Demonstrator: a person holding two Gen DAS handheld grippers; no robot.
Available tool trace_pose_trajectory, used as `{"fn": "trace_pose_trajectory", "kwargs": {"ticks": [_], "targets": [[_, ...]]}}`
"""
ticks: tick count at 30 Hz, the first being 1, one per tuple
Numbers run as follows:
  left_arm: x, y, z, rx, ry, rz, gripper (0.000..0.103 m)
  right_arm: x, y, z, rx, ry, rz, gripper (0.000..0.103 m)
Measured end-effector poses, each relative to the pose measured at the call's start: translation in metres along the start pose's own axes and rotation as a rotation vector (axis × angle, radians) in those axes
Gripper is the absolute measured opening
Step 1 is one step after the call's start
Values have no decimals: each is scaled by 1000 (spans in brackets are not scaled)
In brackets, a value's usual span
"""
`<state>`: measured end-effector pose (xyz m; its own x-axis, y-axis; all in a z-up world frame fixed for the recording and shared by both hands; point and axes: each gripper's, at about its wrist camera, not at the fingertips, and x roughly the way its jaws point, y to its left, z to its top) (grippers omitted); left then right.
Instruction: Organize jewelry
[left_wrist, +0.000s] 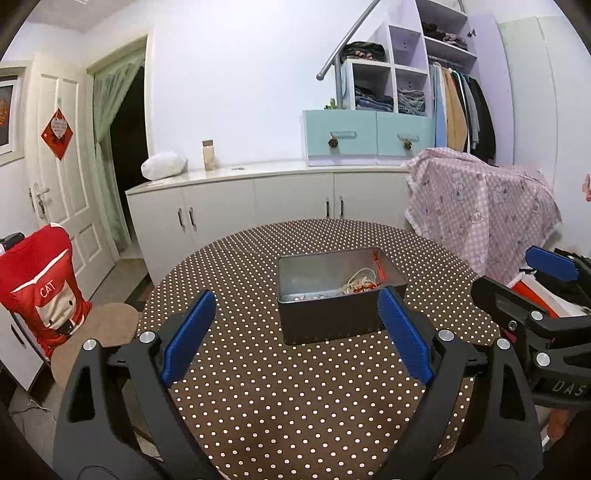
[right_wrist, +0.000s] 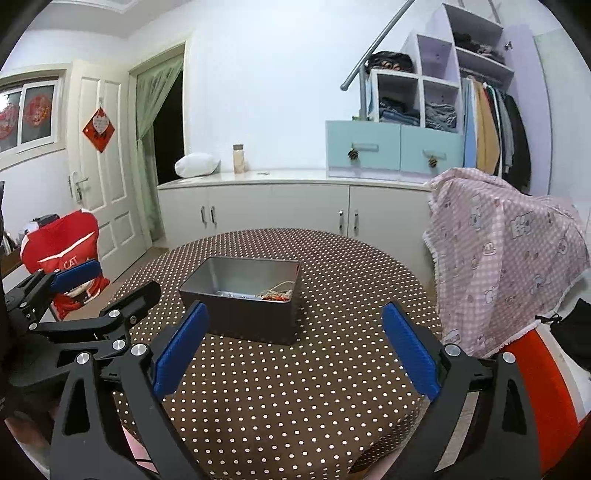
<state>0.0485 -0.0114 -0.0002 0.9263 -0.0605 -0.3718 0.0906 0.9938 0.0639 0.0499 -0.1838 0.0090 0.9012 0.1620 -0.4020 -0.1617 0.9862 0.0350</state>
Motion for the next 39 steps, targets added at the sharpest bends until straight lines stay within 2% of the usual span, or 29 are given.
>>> {"fn": "trace_pose_trajectory", "kwargs": {"ticks": [18,39], "targets": [[-21,3,6,-31,-57,9,88,-21,8,3,4,-73,-18,94],[-23,0,8,-33,-42,1,88,-27,8,0,6,-85,-44,94]]}}
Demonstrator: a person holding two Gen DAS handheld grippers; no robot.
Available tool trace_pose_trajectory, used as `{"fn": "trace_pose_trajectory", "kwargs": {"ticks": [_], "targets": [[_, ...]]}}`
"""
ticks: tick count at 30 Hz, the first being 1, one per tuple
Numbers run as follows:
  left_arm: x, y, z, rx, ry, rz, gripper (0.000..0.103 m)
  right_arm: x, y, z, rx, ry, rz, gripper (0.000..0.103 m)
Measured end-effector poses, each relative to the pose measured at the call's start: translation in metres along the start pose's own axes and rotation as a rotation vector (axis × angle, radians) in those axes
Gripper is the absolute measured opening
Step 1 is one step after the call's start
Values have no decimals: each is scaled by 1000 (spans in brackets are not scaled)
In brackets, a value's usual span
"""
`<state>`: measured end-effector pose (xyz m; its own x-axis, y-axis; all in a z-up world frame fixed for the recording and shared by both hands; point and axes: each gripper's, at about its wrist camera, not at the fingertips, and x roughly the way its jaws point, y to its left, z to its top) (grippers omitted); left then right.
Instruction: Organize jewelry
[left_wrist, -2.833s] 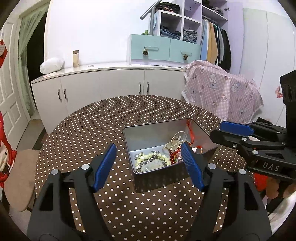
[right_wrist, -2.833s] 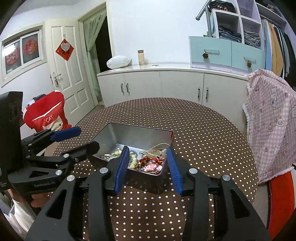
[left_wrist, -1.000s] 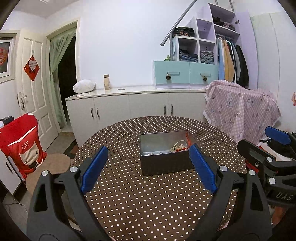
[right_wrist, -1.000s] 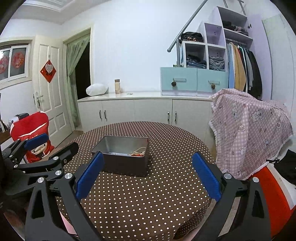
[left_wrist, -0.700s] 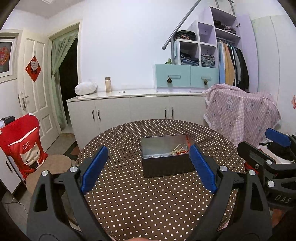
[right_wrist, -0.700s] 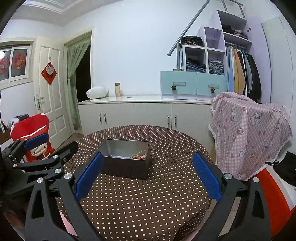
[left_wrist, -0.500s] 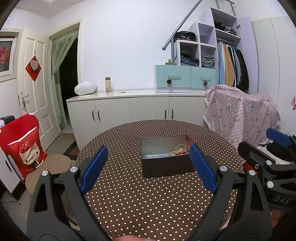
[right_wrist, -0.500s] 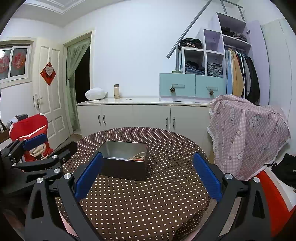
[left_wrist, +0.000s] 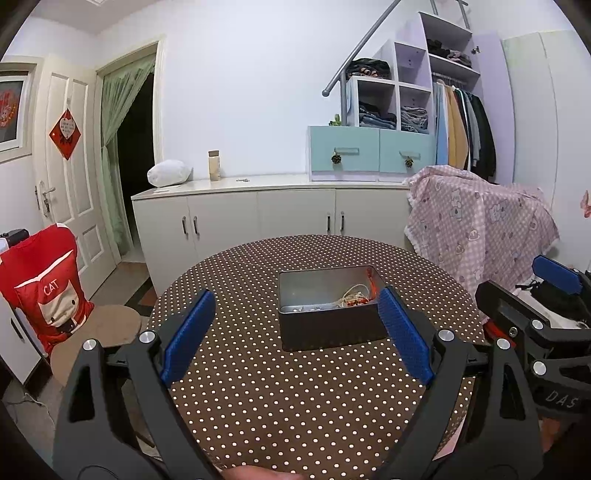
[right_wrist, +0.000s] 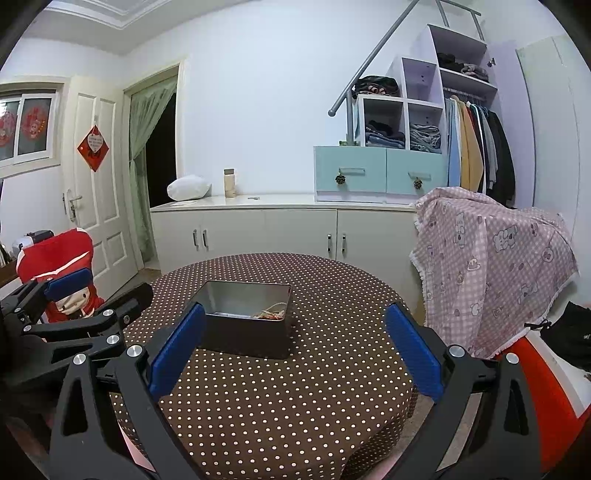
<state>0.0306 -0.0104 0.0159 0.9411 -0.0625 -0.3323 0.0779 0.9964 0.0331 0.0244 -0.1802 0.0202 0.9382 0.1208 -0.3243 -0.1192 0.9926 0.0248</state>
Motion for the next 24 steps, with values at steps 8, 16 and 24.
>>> {"fn": "trace_pose_trajectory", "kwargs": {"ticks": [8,16,24], "targets": [[0,1,-1,0,4,2,88,-1,0,0,4,3,-2,94],[-1,4,-4,-2,8,-3,88,-1,-2,-1,7,3,-5,95],[-1,3,-4,0,12,-2,88,-2,-2,-1,9,5,-9,95]]}}
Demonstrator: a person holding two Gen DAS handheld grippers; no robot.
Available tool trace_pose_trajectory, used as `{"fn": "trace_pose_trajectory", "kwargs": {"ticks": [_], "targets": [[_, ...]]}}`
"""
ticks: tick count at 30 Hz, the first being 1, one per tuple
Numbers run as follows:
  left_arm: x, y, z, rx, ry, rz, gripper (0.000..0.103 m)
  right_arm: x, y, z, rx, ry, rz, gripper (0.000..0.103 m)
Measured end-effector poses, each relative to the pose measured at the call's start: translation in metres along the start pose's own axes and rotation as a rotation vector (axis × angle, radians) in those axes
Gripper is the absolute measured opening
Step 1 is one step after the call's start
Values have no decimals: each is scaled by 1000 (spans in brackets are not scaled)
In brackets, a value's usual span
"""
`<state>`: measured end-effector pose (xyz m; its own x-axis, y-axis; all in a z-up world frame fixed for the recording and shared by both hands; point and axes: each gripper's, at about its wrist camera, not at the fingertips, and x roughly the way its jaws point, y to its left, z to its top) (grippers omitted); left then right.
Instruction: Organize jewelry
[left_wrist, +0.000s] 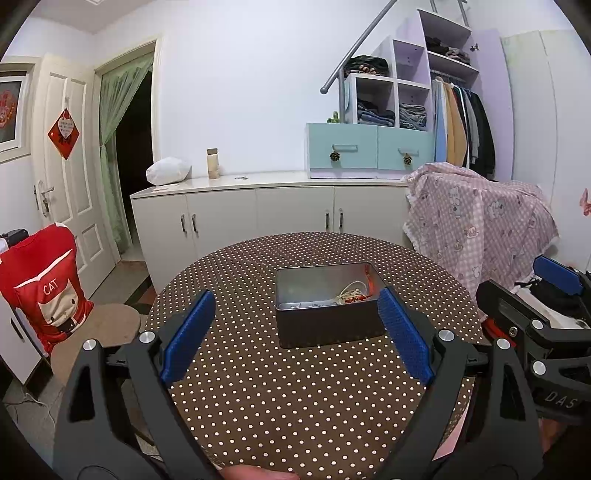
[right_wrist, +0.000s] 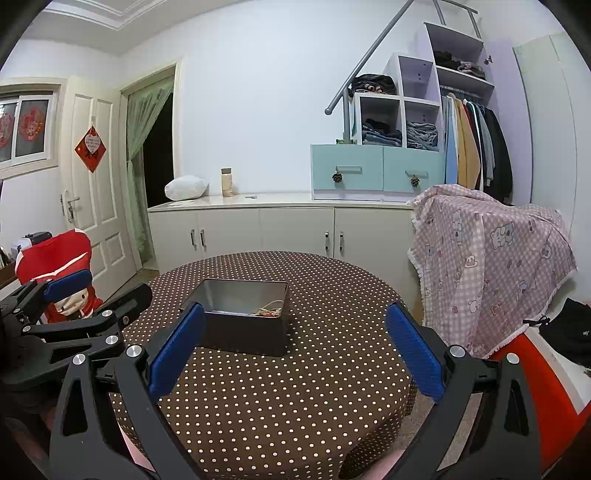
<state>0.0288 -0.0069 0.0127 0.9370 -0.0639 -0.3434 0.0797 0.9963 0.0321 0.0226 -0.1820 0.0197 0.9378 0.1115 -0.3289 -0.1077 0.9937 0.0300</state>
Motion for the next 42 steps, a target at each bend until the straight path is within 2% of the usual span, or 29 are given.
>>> {"fn": "trace_pose_trajectory", "kwargs": {"ticks": [42], "targets": [[-1,0,2,1,3,-4,88,-4,-3,0,6,-6,-6,95]]}}
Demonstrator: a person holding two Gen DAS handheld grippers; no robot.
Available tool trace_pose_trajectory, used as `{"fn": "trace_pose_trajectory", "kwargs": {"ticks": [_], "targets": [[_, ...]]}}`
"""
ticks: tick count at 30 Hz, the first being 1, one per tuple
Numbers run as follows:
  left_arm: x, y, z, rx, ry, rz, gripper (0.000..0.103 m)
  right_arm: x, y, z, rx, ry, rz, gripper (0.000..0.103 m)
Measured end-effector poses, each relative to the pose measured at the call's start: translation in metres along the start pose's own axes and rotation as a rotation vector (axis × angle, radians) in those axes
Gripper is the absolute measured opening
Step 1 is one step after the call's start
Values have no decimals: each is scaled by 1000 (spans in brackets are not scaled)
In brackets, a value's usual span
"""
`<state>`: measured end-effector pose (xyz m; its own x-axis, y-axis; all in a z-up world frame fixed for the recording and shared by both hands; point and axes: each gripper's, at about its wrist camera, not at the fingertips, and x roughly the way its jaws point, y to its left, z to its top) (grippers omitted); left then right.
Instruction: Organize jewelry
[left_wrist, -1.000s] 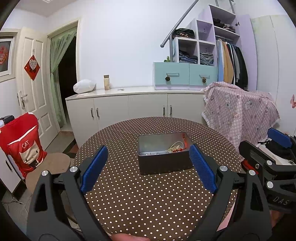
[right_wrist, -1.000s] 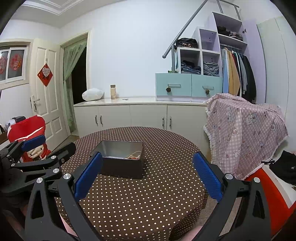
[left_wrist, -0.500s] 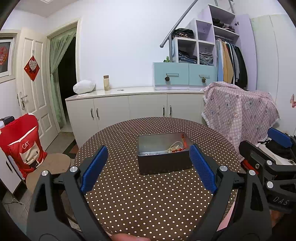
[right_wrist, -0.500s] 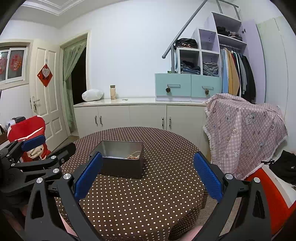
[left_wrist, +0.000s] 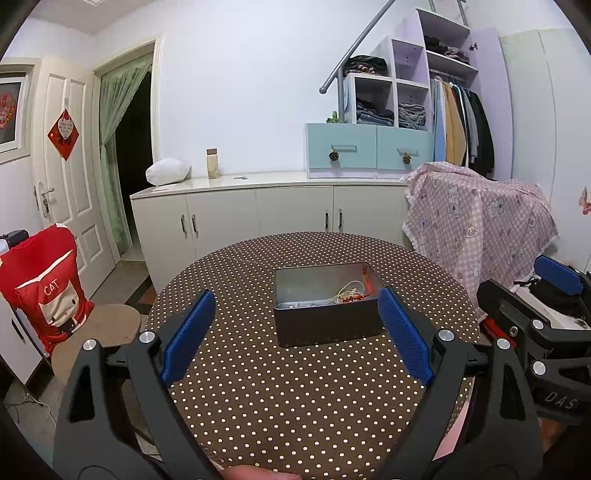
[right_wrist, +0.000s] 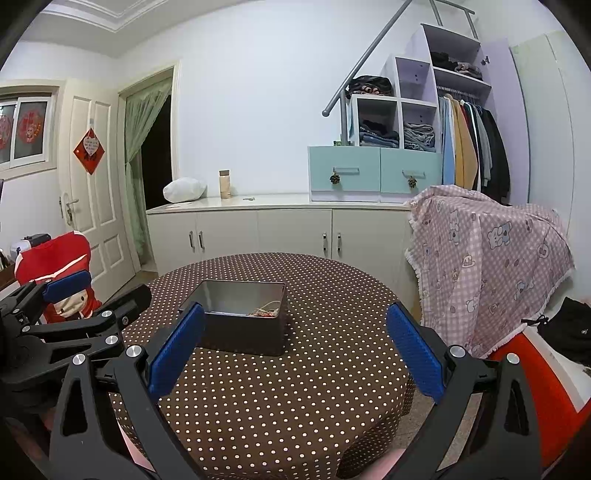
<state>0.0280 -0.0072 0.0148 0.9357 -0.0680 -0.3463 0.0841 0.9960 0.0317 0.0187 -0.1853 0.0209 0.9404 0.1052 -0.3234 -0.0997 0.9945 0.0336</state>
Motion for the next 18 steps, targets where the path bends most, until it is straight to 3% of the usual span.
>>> {"fn": "trace_pose_trajectory", "kwargs": {"ticks": [18], "targets": [[-2,0,0,0,1,-2,88,0,2,-1,6,3,2,95]]}}
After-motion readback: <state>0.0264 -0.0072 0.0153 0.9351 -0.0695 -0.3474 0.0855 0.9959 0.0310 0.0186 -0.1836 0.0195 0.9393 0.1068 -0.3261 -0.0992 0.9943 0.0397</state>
